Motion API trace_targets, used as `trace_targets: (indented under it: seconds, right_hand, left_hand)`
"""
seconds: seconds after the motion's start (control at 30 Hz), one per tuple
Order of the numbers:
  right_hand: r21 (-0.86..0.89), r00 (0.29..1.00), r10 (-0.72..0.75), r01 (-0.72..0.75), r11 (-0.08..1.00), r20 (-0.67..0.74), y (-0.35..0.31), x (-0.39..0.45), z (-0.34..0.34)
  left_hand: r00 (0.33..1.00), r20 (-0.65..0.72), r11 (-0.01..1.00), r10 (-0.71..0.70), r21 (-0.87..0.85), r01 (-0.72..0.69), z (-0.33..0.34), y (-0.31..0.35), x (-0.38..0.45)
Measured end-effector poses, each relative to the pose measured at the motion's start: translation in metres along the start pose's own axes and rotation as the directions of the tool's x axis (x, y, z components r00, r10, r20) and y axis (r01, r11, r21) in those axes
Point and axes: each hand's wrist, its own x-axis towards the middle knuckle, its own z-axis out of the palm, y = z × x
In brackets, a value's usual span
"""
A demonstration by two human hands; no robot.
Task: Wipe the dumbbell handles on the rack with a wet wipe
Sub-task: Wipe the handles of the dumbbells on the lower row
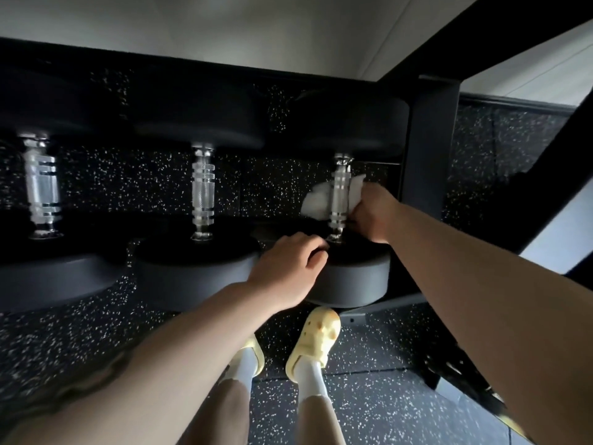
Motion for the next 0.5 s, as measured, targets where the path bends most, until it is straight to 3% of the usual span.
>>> trace_targets:
  seconds: [0.07, 0.1, 0.13, 0.2, 0.3, 0.4, 0.5]
  right_hand:
    - [0.213, 0.999, -0.040, 0.045, 0.976, -0.029, -0.017, -0.002, 0.006]
    - [0.225, 0.998, -0.054, 0.060, 0.973, -0.032, -0.021, -0.005, 0.011]
    - [0.150, 0.995, -0.085, 0.093, 0.984, -0.059, -0.020, -0.008, 0.019]
    - [-0.171, 0.973, -0.188, 0.163, 0.972, -0.137, -0.007, -0.007, 0.028]
    - [-0.578, 0.901, -0.388, 0.215, 0.787, -0.193, 0.007, -0.008, 0.031]
    - [-0.722, 0.873, -0.461, 0.216, 0.657, -0.159, -0.008, 0.004, 0.033]
    - [-0.661, 0.899, -0.423, 0.248, 0.708, -0.116, -0.020, 0.019, 0.037]
  left_hand:
    - [1.000, -0.007, 0.999, -0.002, -0.038, 0.002, 0.001, -0.002, 0.001]
    - [1.000, -0.022, 0.998, -0.002, -0.055, 0.001, 0.002, -0.003, 0.001]
    - [0.999, -0.039, 0.998, -0.003, -0.068, 0.001, 0.003, -0.005, 0.001]
    - [0.998, -0.064, 0.995, -0.023, -0.102, 0.016, 0.007, -0.006, 0.004]
    - [0.993, -0.095, 0.990, -0.068, -0.132, 0.055, 0.012, -0.009, 0.009]
    - [0.993, -0.076, 0.988, -0.089, -0.133, 0.078, 0.015, -0.015, 0.015]
    - [0.997, -0.050, 0.989, -0.061, -0.141, 0.053, 0.016, -0.021, 0.016]
